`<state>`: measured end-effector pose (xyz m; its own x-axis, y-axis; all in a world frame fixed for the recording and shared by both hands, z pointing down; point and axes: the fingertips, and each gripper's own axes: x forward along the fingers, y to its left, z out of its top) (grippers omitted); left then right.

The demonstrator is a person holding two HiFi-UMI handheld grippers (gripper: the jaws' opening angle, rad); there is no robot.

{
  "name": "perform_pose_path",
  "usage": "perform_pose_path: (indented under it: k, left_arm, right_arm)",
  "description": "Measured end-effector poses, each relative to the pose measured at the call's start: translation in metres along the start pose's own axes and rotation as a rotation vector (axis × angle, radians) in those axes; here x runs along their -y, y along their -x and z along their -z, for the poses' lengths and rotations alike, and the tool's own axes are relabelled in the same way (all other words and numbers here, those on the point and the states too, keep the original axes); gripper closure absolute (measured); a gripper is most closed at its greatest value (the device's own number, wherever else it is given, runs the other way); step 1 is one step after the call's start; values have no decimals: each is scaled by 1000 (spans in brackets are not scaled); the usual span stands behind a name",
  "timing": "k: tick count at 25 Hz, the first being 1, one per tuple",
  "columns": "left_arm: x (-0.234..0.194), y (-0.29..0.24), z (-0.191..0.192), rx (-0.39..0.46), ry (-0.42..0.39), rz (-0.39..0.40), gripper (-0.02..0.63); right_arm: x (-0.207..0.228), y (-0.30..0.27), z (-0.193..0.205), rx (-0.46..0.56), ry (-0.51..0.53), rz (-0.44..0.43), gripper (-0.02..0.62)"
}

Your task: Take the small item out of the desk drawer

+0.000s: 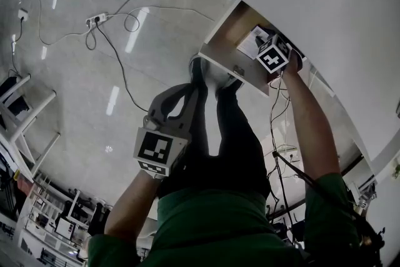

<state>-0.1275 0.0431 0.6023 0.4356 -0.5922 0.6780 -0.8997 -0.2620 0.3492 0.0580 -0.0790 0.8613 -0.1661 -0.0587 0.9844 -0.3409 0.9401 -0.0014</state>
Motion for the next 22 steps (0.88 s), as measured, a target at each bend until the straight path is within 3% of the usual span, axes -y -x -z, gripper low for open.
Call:
perform_pose_path:
  k: [22]
  left_arm:
    - [20, 7, -16, 7, -59, 50, 572]
  right_arm:
    - [-15, 57, -12, 168, -50, 164, 535]
